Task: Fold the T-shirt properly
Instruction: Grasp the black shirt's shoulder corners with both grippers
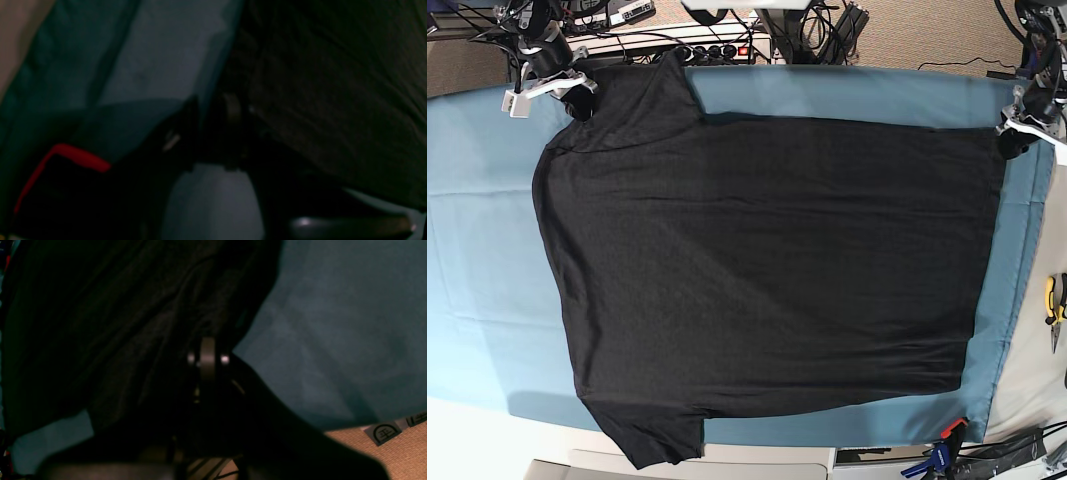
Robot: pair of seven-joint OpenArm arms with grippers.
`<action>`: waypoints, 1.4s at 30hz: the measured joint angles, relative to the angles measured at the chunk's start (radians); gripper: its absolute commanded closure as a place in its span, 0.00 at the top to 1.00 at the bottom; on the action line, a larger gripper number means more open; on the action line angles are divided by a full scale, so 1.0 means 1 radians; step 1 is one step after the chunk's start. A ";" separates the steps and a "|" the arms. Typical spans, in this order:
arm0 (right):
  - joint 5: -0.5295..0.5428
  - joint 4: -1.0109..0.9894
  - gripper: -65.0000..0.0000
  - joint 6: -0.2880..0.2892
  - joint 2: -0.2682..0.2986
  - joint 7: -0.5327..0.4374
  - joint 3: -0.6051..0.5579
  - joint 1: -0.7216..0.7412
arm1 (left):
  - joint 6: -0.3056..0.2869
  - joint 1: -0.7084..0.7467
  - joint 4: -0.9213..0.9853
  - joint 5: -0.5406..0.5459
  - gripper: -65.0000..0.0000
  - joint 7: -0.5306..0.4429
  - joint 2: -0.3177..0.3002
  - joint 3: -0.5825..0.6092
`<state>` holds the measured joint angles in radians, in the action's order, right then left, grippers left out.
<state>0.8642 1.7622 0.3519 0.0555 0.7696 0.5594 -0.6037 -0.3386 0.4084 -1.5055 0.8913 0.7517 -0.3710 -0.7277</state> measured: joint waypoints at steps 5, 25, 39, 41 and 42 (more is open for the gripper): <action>0.000 0.000 0.00 0.000 0.000 0.000 0.000 0.000 | -0.062 0.021 -0.001 0.027 0.22 -0.001 -0.002 -0.002; 0.000 0.000 0.00 0.000 0.000 -0.002 0.000 0.000 | -0.108 0.043 0.000 0.055 0.22 0.007 -0.009 -0.006; 0.000 -0.001 0.00 -0.001 0.000 -0.003 0.000 0.000 | -0.057 0.051 -0.006 0.009 0.15 -0.108 -0.029 0.138; -0.001 -0.002 0.00 0.000 0.000 -0.011 0.000 0.000 | -0.054 0.047 -0.006 0.006 0.07 -0.107 -0.029 0.139; -0.001 -0.002 0.00 0.000 0.000 -0.014 0.000 -0.001 | -0.053 0.047 -0.006 0.001 0.01 -0.107 -0.029 0.139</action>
<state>0.8635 1.7603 0.3519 0.0551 0.7555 0.5594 -0.6044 -0.3916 0.4549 -1.5116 0.8921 0.6449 -0.4000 -0.5884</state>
